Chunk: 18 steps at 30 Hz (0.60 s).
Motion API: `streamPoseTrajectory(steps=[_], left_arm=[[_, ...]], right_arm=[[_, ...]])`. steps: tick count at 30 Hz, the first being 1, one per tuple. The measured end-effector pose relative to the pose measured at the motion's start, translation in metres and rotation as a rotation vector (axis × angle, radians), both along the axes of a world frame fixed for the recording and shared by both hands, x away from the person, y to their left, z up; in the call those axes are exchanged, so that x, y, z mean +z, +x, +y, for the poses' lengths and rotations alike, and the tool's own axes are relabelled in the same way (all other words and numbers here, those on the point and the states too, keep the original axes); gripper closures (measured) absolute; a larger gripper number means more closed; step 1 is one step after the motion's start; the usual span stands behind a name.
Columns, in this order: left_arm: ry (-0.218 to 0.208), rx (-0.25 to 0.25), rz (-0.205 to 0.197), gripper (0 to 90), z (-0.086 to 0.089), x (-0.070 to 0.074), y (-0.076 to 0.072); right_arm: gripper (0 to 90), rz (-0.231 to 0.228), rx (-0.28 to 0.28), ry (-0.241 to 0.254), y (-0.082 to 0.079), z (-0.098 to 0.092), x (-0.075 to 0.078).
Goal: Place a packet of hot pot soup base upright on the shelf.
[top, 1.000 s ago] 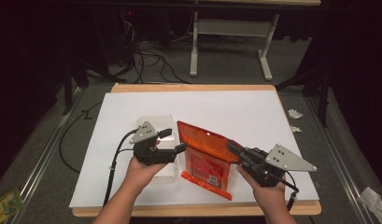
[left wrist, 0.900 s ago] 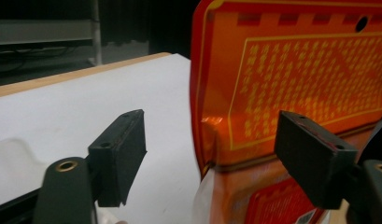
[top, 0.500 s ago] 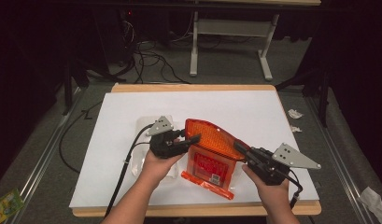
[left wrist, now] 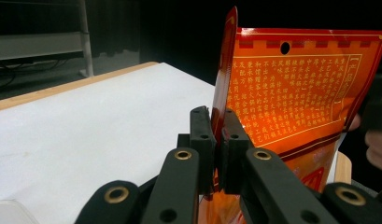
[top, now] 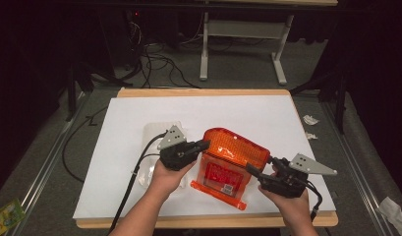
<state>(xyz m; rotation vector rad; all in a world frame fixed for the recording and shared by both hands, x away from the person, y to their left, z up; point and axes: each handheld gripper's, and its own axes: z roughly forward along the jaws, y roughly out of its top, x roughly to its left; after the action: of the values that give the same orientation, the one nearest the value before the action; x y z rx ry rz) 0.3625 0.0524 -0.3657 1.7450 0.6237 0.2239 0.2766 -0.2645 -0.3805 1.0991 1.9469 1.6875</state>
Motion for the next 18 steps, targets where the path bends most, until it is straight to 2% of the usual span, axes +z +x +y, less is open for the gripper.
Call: streamPoseTrajectory(steps=[2,3,4,6,7,10,13,16,17,18], left_arm=[[0.004,-0.002,-0.002,86.9,0.001,0.000,0.000],[0.006,-0.005,-0.003,86.8,0.001,0.001,-0.001],[0.006,-0.005,-0.003,86.7,0.001,0.001,-0.001],[0.015,-0.006,-0.010,86.5,0.002,0.001,-0.003],[0.015,-0.006,-0.010,86.3,0.002,0.001,-0.003],[0.024,-0.007,-0.020,85.8,0.004,0.003,-0.006],[0.032,-0.005,-0.029,85.4,0.004,0.003,-0.008],[0.041,-0.007,-0.035,83.5,0.006,0.004,-0.010],[0.044,-0.005,-0.040,80.0,0.007,0.004,-0.010],[0.054,0.004,-0.040,76.9,0.009,0.005,-0.011]], right_arm=[[34.8,0.017,0.005,-0.012,0.001,0.002,-0.006],[34.7,0.057,0.023,-0.024,0.006,0.008,-0.019],[35.1,0.086,0.037,-0.030,0.009,0.012,-0.024],[38.5,0.108,0.061,-0.057,0.013,0.018,-0.031],[38.5,0.108,0.061,-0.057,0.013,0.018,-0.031],[48.9,0.111,0.096,-0.043,0.015,0.021,-0.034],[51.7,0.115,0.116,-0.035,0.014,0.022,-0.034],[58.0,0.109,0.125,-0.051,0.013,0.025,-0.032],[63.2,0.098,0.123,-0.063,0.011,0.027,-0.029],[63.8,0.095,0.119,-0.069,0.011,0.027,-0.029]])
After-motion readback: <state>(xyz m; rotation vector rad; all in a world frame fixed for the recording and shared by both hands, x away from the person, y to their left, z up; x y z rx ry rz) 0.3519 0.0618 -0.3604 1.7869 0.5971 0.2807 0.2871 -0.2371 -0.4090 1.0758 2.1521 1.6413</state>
